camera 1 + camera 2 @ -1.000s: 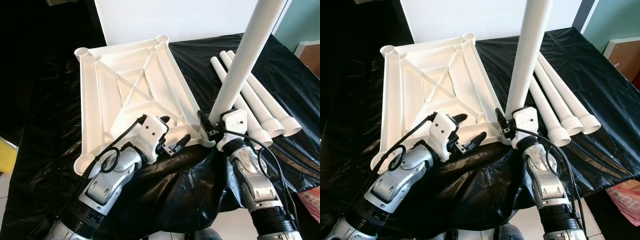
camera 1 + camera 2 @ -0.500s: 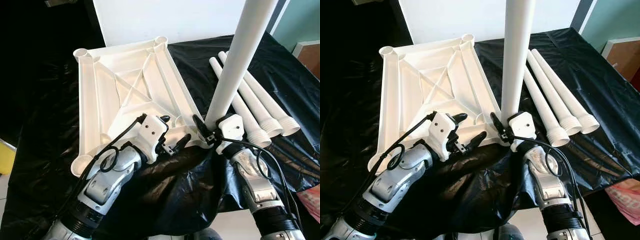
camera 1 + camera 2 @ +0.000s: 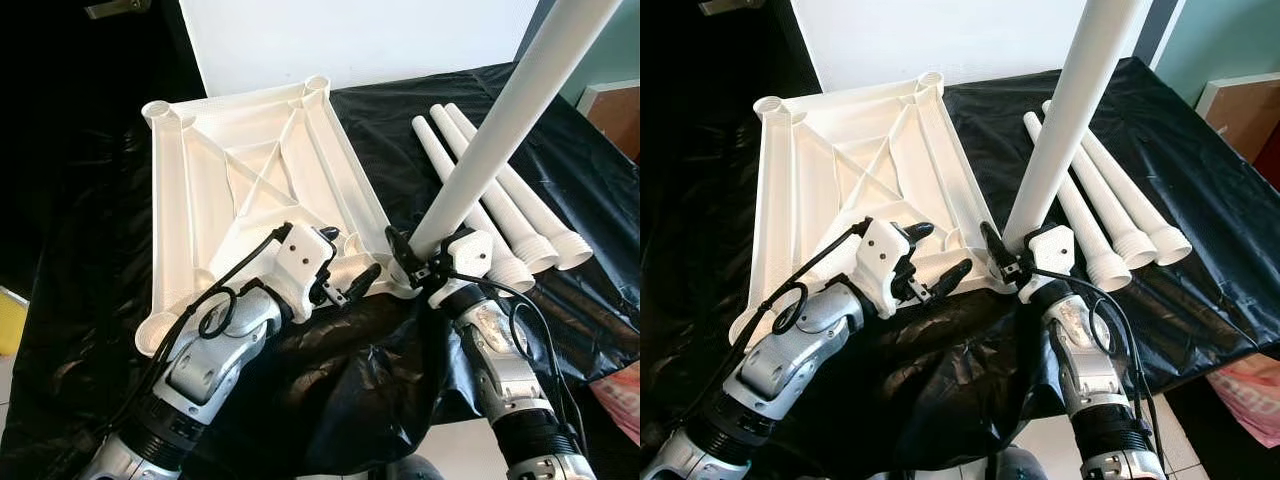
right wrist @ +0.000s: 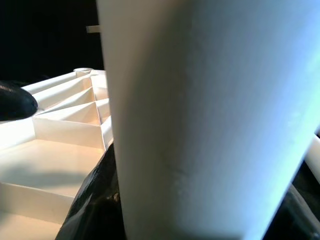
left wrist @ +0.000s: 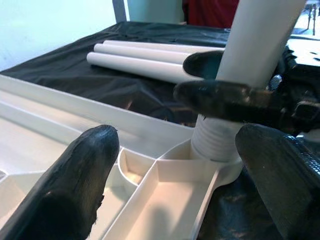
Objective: Building children table
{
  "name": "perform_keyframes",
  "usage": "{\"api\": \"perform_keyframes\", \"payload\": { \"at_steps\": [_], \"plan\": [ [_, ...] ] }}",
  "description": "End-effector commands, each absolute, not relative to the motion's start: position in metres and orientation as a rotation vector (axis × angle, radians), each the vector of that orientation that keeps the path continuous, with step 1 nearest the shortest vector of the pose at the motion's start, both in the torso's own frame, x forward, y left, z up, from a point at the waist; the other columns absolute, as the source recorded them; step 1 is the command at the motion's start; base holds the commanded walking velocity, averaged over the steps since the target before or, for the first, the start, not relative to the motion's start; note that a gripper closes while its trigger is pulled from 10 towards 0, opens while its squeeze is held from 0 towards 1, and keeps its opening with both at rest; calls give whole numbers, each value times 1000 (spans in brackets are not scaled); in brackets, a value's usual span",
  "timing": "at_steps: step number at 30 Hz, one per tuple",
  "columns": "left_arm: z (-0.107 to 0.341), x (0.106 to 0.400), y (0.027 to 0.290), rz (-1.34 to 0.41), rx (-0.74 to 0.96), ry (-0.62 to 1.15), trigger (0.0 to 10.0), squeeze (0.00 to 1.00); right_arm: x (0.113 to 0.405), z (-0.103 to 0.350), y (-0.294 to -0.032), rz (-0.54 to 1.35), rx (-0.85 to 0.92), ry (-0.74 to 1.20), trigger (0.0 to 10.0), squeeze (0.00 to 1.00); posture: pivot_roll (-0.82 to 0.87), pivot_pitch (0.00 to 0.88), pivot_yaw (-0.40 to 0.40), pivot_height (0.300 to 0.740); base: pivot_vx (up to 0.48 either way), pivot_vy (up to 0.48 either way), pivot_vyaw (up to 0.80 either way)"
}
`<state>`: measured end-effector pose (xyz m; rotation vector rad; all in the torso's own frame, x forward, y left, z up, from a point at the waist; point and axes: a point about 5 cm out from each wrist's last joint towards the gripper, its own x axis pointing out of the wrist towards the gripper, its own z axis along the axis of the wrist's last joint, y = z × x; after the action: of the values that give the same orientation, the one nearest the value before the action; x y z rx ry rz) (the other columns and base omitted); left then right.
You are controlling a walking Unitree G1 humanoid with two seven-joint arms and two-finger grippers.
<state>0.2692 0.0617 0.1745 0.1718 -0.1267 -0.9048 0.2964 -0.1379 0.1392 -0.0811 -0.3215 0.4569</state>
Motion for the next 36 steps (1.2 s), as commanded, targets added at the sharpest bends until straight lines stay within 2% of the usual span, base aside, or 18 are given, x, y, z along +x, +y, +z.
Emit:
{"api": "perform_keyframes", "payload": {
  "at_steps": [1,8,17,20,31,33,36],
  "plan": [
    [174,262,58,-1068,196,-110,10000,0,296,112,-133,477,-82,-160,10000,0,11,136,27,740,0,0,0],
    [175,262,58,-1066,197,-114,10000,0,303,106,-130,487,-112,-43,10000,0,14,135,24,740,0,0,0],
    [176,261,58,-1063,195,-116,10000,0,308,106,-128,480,-90,2,10000,0,16,135,21,740,0,0,0],
    [176,261,58,-1061,196,-116,10000,0,309,107,-130,463,-94,-9,10000,0,18,136,20,740,0,0,0],
    [177,262,58,-1058,199,-120,10000,0,306,105,-143,302,81,-52,10000,0,16,136,20,740,0,0,0],
    [177,262,58,-1058,199,-120,10000,0,306,105,-144,290,90,-53,10000,0,15,135,20,740,0,0,0],
    [178,262,58,-1062,199,-121,10000,0,302,110,-138,341,5,-104,10000,0,12,136,23,740,0,0,0]
  ]
}}
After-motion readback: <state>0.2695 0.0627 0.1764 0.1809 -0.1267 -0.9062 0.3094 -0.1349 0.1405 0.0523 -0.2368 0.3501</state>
